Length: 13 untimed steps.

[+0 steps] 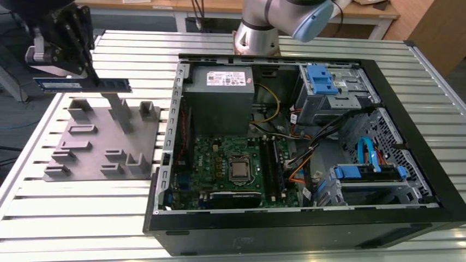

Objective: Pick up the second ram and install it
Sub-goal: 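Pick up the second ram and move it above second insertion slot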

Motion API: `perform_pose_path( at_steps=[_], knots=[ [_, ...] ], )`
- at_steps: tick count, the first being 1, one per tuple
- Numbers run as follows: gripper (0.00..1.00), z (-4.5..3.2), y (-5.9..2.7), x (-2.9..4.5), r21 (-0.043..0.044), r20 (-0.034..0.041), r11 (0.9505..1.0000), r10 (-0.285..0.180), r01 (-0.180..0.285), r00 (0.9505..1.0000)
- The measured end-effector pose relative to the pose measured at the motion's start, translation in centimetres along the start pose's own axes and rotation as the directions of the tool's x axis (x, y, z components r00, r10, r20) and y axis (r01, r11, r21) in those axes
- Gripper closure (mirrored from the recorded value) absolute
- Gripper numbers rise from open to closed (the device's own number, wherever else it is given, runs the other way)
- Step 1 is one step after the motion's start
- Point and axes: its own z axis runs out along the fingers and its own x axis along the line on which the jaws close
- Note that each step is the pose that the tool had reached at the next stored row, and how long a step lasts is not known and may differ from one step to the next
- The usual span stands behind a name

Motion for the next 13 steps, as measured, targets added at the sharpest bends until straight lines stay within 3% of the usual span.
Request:
perform_pose_path(
  at_steps=[13],
  knots=[
    [0.86, 0.0, -4.34, 0.07, -0.0083, 0.0001, 1.0, 0.0, 0.0, 1.0]
  ],
)
